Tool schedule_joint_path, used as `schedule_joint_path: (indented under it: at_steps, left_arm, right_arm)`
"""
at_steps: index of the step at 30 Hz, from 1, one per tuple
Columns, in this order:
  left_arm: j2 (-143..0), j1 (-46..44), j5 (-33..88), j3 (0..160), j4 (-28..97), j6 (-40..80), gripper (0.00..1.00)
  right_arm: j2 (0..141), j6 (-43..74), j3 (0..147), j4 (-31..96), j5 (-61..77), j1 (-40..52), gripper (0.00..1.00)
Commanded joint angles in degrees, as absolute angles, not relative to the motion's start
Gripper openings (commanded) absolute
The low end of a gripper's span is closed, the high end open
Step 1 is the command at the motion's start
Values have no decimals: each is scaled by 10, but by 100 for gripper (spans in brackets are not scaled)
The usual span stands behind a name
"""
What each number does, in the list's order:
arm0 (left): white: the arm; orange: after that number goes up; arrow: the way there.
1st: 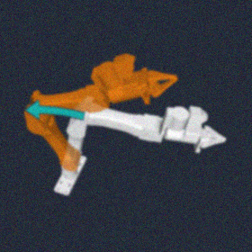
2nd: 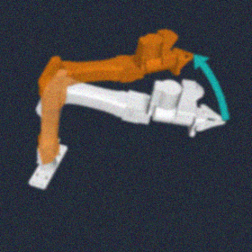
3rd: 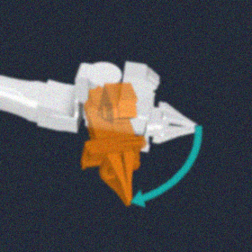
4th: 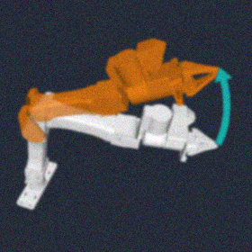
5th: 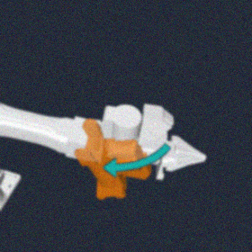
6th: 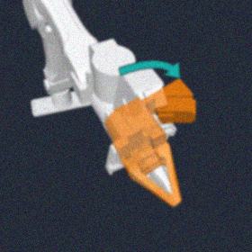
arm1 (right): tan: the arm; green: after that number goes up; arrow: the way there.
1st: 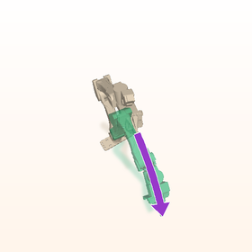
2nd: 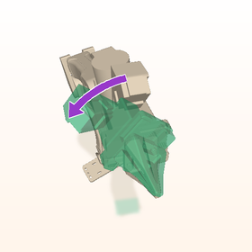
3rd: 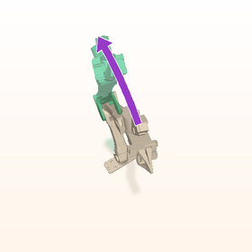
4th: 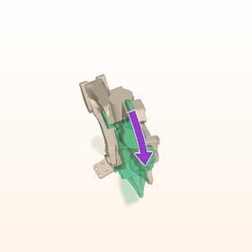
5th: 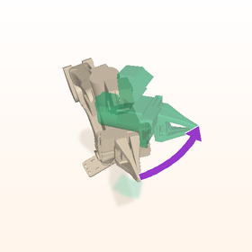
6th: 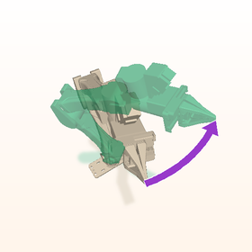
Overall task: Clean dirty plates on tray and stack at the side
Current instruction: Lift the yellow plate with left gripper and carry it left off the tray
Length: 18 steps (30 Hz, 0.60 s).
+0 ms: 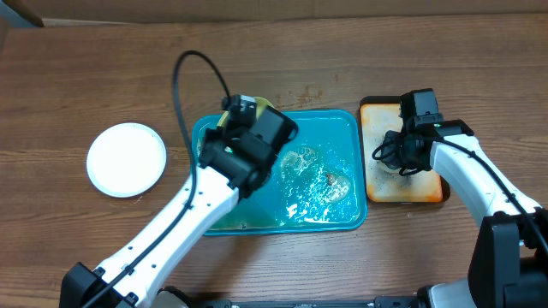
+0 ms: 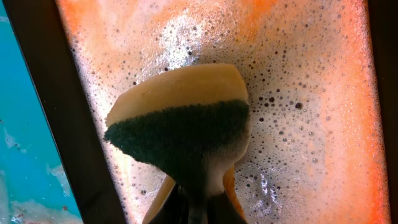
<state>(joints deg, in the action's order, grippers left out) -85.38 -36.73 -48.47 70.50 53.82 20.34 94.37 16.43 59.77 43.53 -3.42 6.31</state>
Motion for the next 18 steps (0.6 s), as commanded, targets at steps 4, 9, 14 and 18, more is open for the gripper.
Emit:
schedule_joint_path:
  at_steps: [4,9,14,18]
  left_arm:
    - [-857,-421,-637,714,533,197,4]
    - [-888,-456,-733,714,533,197,4]
    - [-908,-466,-752,714,533,197,4]
    - [-909,-466,-751,714,533,197,4]
  right_arm:
    - [945,162,596,435,-40,60,4]
    - [945,162,596,436,-40,60,4]
    - [945,162,596,436,-40,60,4]
    - [945,150,596,435,-40,60,4]
